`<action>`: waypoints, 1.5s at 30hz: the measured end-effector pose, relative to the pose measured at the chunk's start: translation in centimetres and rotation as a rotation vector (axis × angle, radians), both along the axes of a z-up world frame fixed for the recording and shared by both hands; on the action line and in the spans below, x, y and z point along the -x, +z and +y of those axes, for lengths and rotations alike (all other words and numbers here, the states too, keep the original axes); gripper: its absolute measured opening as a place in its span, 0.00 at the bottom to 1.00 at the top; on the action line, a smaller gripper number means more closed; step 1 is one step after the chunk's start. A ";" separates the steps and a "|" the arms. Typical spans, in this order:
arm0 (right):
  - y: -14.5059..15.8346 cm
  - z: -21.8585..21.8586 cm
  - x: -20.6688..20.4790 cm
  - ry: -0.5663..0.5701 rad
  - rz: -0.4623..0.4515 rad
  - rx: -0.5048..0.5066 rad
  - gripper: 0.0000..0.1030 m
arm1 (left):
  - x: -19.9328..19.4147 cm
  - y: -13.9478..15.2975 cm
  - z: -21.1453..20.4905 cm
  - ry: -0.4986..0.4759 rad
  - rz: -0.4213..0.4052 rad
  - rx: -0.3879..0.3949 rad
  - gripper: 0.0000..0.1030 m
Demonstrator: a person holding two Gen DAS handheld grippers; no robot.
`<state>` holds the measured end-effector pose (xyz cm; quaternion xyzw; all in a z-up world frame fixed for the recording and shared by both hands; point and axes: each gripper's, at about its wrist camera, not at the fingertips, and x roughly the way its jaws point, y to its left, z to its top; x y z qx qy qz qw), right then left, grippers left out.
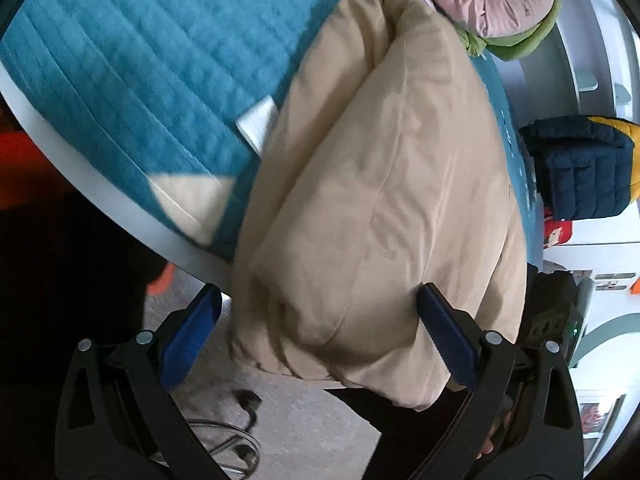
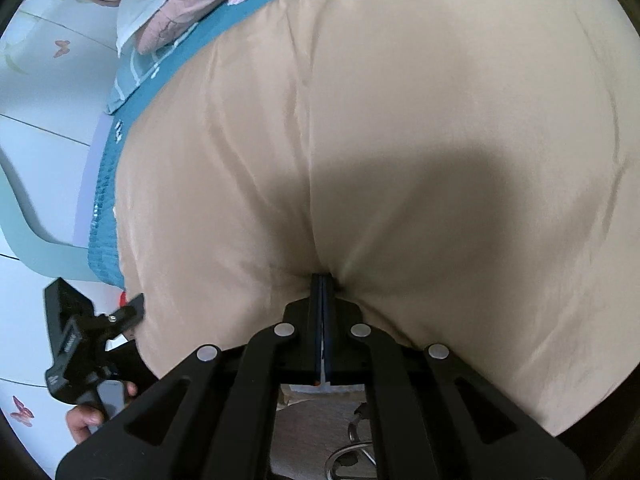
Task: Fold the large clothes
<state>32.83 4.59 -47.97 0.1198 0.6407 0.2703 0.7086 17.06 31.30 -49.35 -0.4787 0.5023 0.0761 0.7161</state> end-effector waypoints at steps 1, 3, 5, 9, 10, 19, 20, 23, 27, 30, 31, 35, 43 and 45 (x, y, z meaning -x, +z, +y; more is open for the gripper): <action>0.3 -0.2 0.2 -0.003 -0.003 -0.012 0.02 | -0.1 -0.1 -0.1 0.002 -0.003 0.004 0.94; 1.0 -0.6 1.1 -0.008 -0.015 -0.037 0.03 | -0.1 0.3 -0.2 0.002 -0.024 -0.009 0.87; 1.6 -0.4 1.6 0.005 -0.033 -0.038 0.04 | -0.2 1.3 -0.5 -0.027 -0.053 -0.039 0.74; 3.0 -0.6 3.4 0.031 -0.128 -0.028 0.09 | -0.3 4.0 -1.3 -0.079 -0.116 -0.109 0.45; 3.6 -0.5 3.9 0.044 -0.168 -0.020 0.11 | -0.3 4.5 -1.4 -0.086 -0.124 -0.125 0.41; 8.9 2.9 10.0 0.260 -0.584 0.012 0.60 | -0.6 10.2 -1.9 -0.118 -0.251 -0.087 0.34; 9.1 3.1 10.8 0.296 -0.606 -0.002 0.60 | -0.7 10.7 -2.0 -0.125 -0.259 -0.080 0.34; 9.2 5.9 12.3 0.362 -0.679 -0.002 0.65 | -1.2 12.0 -2.9 -0.151 -0.272 -0.079 0.34; 8.4 8.0 13.6 0.403 -0.766 0.035 0.66 | -2.6 12.9 -3.7 -0.178 -0.275 -0.067 0.34; 8.0 8.8 13.5 0.376 -0.829 0.064 0.66 | -3.0 13.4 -4.1 -0.197 -0.278 -0.068 0.34; 8.0 9.2 13.2 0.358 -0.839 0.070 0.66 | -3.2 13.5 -4.2 -0.202 -0.280 -0.066 0.34; 7.9 9.9 11.8 0.314 -0.859 0.066 0.54 | -3.9 13.8 -4.8 -0.222 -0.276 -0.071 0.34; 9.9 7.2 9.1 0.186 -0.774 -0.007 0.15 | -5.7 16.0 -7.0 -0.267 -0.340 -0.055 0.41; 10.7 5.6 8.3 0.126 -0.747 -0.053 0.15 | -5.9 17.6 -8.0 -0.301 -0.404 -0.032 0.45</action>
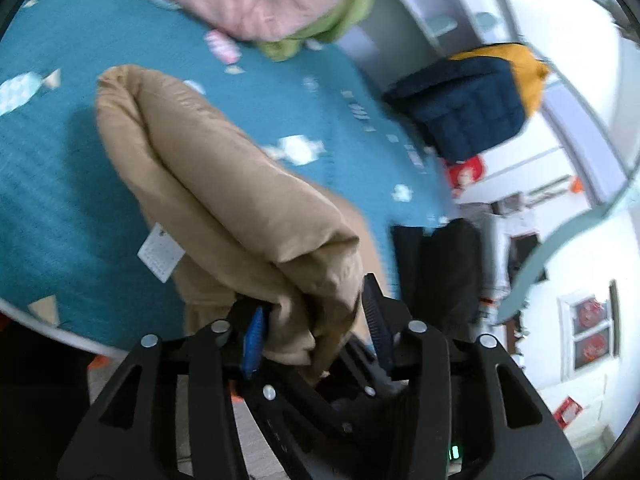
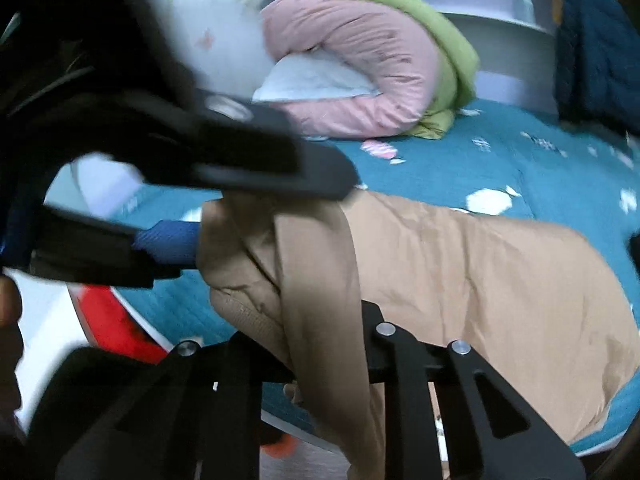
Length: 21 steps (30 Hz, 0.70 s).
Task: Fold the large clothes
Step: 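Grasp the folded jacket with the right tool and lift it while the left tool holds the bundle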
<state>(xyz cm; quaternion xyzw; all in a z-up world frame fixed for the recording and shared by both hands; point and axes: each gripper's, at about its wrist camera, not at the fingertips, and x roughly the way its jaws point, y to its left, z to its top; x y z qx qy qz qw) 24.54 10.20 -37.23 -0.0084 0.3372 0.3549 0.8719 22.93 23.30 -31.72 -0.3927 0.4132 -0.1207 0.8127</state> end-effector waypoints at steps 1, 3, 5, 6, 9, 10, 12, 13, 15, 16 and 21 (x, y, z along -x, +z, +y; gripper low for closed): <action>0.5 -1.0 -0.5 -0.021 0.018 -0.038 0.15 | 0.1 0.7 -0.4 -0.018 -0.030 0.007 0.48; 1.3 -3.5 -1.5 -0.079 0.082 -0.121 0.15 | 0.3 2.7 -1.2 -0.044 -0.112 0.023 0.53; 1.2 -6.0 -2.8 -0.141 0.165 -0.206 0.15 | 0.8 4.5 -1.7 -0.052 -0.189 0.025 0.57; 1.0 -7.7 -3.5 -0.184 0.209 -0.251 0.15 | 0.9 5.2 -1.9 -0.054 -0.219 0.025 0.60; 0.4 -12.4 -5.1 -0.296 0.314 -0.370 0.15 | 1.0 6.4 -2.3 -0.020 -0.258 -0.034 0.75; 0.1 -14.0 -5.4 -0.339 0.343 -0.408 0.15 | 0.5 6.1 -2.6 -0.005 -0.225 -0.102 0.77; -0.2 -16.6 -5.4 -0.404 0.382 -0.460 0.15 | -0.7 4.2 -3.1 0.016 -0.131 -0.211 0.77; -0.7 -18.1 -5.4 -0.445 0.406 -0.490 0.16 | -1.2 3.2 -3.3 0.010 -0.098 -0.226 0.77; -1.8 -20.5 -5.2 -0.513 0.464 -0.545 0.16 | -3.0 -0.3 -4.3 -0.012 -0.003 -0.222 0.77; -2.4 -21.3 -5.3 -0.541 0.493 -0.566 0.18 | -3.6 -1.9 -4.7 -0.026 0.038 -0.219 0.77; -6.3 -25.1 -5.9 -0.690 0.645 -0.606 0.29 | -6.9 -9.5 -9.1 -0.128 0.220 -0.254 0.77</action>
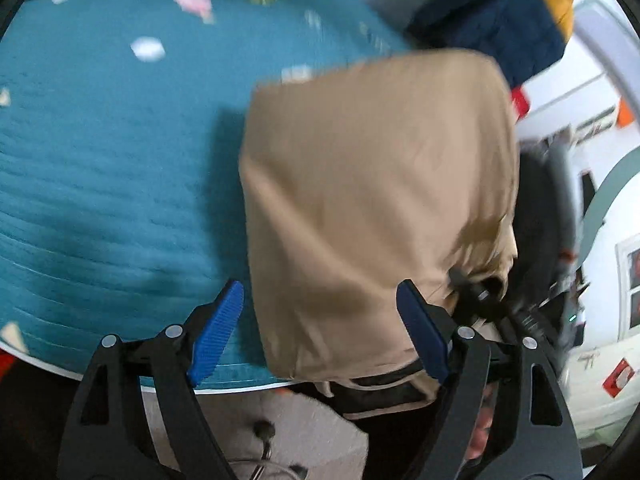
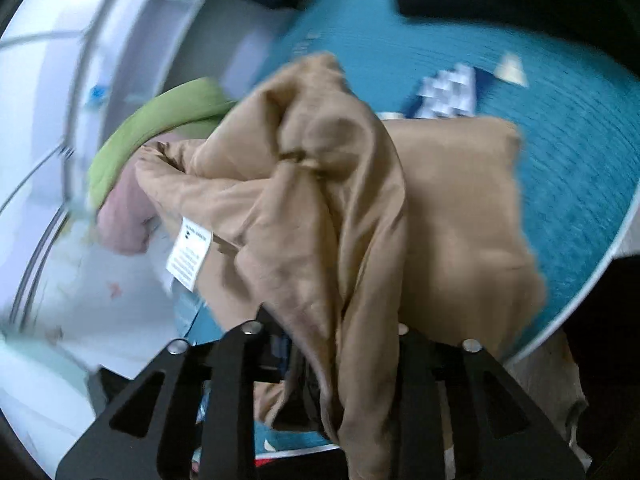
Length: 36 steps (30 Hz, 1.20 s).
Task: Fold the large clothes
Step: 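Grasp the folded jacket with the right tool and lift it while the left tool holds the bundle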
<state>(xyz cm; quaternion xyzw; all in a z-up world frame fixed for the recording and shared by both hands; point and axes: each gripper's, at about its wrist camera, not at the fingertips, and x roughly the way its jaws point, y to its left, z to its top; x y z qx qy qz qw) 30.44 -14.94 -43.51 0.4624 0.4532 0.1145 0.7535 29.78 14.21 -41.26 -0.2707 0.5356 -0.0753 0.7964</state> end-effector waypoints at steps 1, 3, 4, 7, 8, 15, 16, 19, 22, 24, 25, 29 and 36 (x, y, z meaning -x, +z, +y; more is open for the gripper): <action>-0.6 -0.6 -0.1 -0.010 0.033 -0.003 0.31 | -0.4 -0.9 -0.8 -0.009 0.025 -0.009 0.77; -0.8 -1.6 -0.1 -0.005 0.054 0.004 0.37 | -0.9 -2.2 -1.9 -0.025 0.040 -0.010 0.77; -0.5 -2.1 0.0 0.007 0.052 0.026 0.42 | -1.1 -2.4 -2.2 -0.030 0.045 -0.016 0.77; 1.1 -3.9 0.2 0.007 0.030 0.138 0.59 | -1.4 -2.9 -3.1 -0.056 0.048 -0.051 0.77; 1.7 -4.6 0.2 0.009 0.018 0.182 0.61 | -1.5 -3.0 -3.2 -0.058 0.048 -0.055 0.77; 4.2 -4.6 -2.1 0.129 -0.035 0.368 0.76 | -1.7 -3.3 -5.0 -0.072 0.042 -0.104 0.78; 4.0 -3.9 -2.6 0.170 -0.034 0.402 0.76 | -1.6 -3.3 -5.1 -0.070 0.044 -0.103 0.78; 0.9 -2.4 -3.9 0.302 0.059 0.456 0.76 | -1.5 -3.3 -4.9 -0.062 0.046 -0.092 0.79; -3.2 -3.9 -4.7 0.301 0.169 0.314 0.80 | -0.8 -3.4 -3.9 -0.044 0.051 -0.059 0.80; -4.9 -4.8 -4.5 0.278 0.214 0.231 0.82 | 0.0 -3.5 -2.8 -0.034 0.054 -0.043 0.80; -5.4 -5.0 -4.4 0.280 0.222 0.200 0.85 | 0.5 -3.6 -2.1 -0.022 0.059 -0.036 0.80; -6.6 -5.1 -4.1 0.291 0.219 0.111 0.89 | 1.3 -4.1 -0.5 -0.001 0.061 0.006 0.82; -6.3 -2.2 -4.5 0.305 0.257 -0.075 0.71 | 1.5 -4.9 1.8 0.052 0.066 0.059 0.84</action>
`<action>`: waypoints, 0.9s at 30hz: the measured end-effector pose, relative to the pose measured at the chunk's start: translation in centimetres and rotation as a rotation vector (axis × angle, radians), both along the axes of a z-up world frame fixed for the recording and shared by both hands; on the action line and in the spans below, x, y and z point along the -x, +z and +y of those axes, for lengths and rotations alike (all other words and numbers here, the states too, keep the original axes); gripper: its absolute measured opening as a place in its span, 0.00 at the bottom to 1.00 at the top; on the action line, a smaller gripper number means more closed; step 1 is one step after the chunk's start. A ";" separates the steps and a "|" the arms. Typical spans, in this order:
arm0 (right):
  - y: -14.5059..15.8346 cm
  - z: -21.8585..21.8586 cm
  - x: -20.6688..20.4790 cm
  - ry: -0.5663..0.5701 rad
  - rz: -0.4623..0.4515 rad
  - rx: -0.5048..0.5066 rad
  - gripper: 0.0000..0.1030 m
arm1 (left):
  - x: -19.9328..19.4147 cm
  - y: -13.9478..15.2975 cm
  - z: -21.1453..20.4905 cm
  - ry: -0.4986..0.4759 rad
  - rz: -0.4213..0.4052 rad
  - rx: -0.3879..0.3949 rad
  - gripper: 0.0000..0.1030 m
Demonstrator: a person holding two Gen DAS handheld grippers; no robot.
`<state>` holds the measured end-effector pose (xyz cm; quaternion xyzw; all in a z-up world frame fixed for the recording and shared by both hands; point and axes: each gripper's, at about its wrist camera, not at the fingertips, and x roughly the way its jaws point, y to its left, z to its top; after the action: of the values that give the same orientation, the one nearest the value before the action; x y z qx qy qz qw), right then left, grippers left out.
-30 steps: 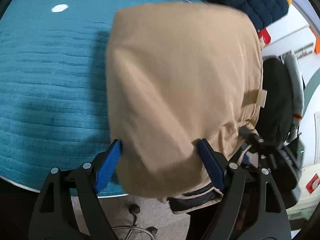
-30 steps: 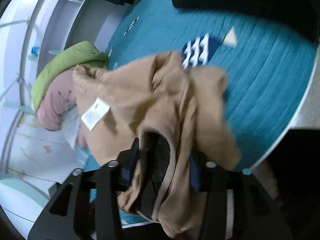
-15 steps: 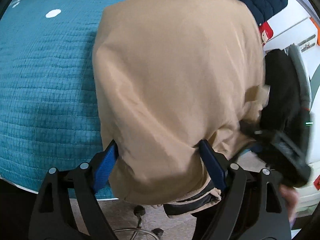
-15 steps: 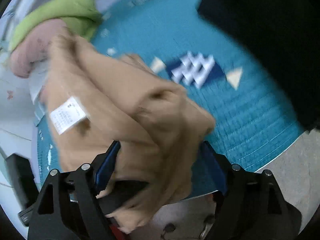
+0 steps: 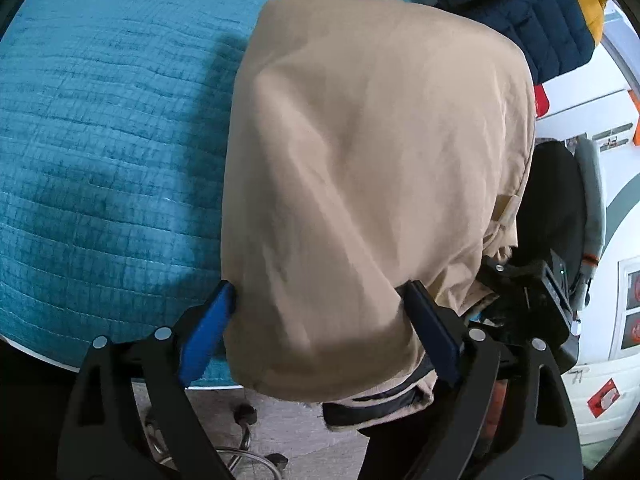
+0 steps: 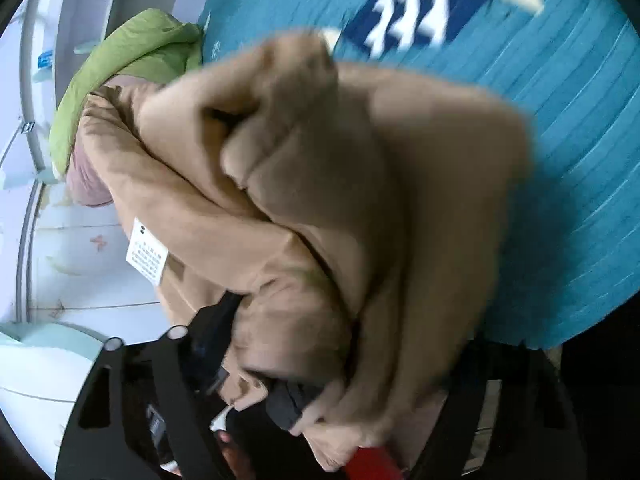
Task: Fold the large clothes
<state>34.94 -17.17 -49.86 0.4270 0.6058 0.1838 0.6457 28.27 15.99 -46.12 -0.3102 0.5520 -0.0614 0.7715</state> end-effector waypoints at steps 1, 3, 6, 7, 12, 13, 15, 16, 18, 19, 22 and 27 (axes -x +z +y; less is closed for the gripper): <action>0.0 0.5 -0.1 -0.001 0.000 -0.004 0.71 | 0.1 0.0 0.5 0.004 -0.002 0.004 0.84; -0.4 1.4 -0.2 -0.016 0.023 -0.071 0.71 | 0.2 -0.1 1.5 0.017 0.001 0.010 0.84; -0.6 2.8 -0.7 -0.012 0.033 -0.138 0.72 | 1.1 -0.2 3.5 0.039 -0.003 0.006 0.84; -0.6 2.9 -0.9 -0.020 0.027 -0.120 0.73 | 1.4 -0.3 4.2 0.042 -0.001 0.008 0.85; 1.4 1.5 0.0 -0.052 -0.032 -0.006 0.45 | 1.6 -1.0 4.0 0.027 0.014 0.024 0.85; 2.6 1.2 0.3 -0.038 -0.062 0.053 0.44 | 1.8 -1.0 4.0 0.021 0.009 0.021 0.86; 4.9 0.4 1.0 -0.022 -0.137 0.182 0.44 | 1.7 -1.0 3.9 0.004 0.008 0.025 0.86; 5.7 -0.2 1.4 -0.027 -0.161 0.257 0.44 | 1.0 -1.1 3.5 -0.001 0.011 0.029 0.87; 5.8 -1.0 1.8 -0.018 -0.170 0.334 0.46 | 0.9 -1.2 3.0 -0.023 0.016 0.032 0.87; 5.5 -1.5 2.0 -0.023 -0.163 0.354 0.49 | 0.9 -1.0 2.7 -0.032 0.014 0.025 0.87; 5.3 -2.5 2.7 -0.034 -0.164 0.421 0.56 | 0.9 -0.6 2.5 -0.052 0.003 0.008 0.87; 8.2 -3.2 3.6 0.037 -0.231 0.502 0.68 | 0.1 -0.5 -0.3 -0.070 0.010 -0.020 0.87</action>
<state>31.39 -20.37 -41.63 0.2189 0.5622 0.0872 0.7927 28.21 15.71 -46.67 -0.2833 0.5669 -0.0811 0.7693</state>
